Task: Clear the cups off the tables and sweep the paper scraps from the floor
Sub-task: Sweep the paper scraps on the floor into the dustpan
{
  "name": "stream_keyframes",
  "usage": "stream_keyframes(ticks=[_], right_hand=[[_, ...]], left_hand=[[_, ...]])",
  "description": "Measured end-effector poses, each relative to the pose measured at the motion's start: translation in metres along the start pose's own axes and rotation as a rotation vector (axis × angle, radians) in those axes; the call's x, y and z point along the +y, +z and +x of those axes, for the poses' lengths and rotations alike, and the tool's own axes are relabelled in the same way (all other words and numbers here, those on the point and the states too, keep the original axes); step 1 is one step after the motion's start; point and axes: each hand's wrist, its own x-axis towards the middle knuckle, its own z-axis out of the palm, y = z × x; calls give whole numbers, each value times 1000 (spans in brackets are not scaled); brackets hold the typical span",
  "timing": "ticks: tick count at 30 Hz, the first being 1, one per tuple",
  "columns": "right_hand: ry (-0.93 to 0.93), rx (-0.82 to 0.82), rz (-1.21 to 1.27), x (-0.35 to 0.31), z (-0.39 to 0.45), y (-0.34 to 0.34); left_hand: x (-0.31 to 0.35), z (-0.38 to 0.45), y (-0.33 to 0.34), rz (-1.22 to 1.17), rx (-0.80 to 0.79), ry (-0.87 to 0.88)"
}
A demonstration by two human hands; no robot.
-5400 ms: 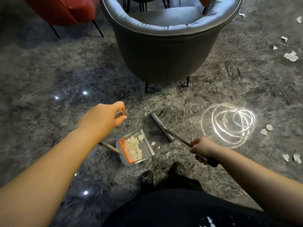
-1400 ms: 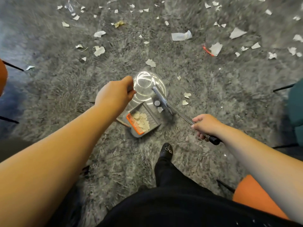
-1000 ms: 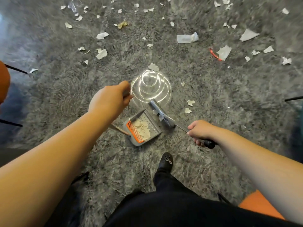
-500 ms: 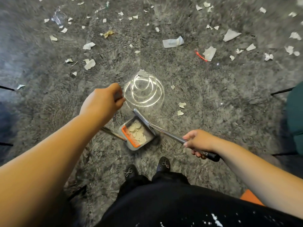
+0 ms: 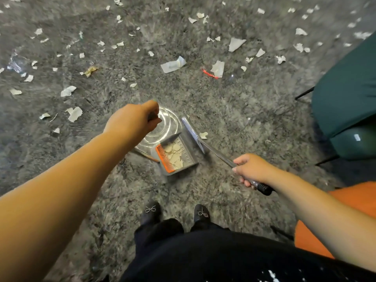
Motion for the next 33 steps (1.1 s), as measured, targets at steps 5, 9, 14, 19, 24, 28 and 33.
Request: stream_keyframes(ticks=[5, 9, 14, 19, 24, 28, 33], right_hand=[[63, 113, 53, -4, 17, 0], [116, 188, 50, -18, 38, 13], [185, 183, 24, -39, 65, 33], [210, 124, -19, -46, 74, 65], [197, 63, -51, -42, 59, 92], [169, 36, 65, -40, 36, 103], [200, 40, 246, -30, -7, 123]], left_hand=[[4, 48, 6, 29, -86, 133], [-7, 84, 6, 33, -116, 152], [-30, 105, 4, 6, -83, 193], [-32, 112, 9, -35, -81, 212], [-36, 119, 11, -55, -70, 240], [-36, 118, 11, -79, -60, 269], [-34, 116, 7, -127, -91, 360]])
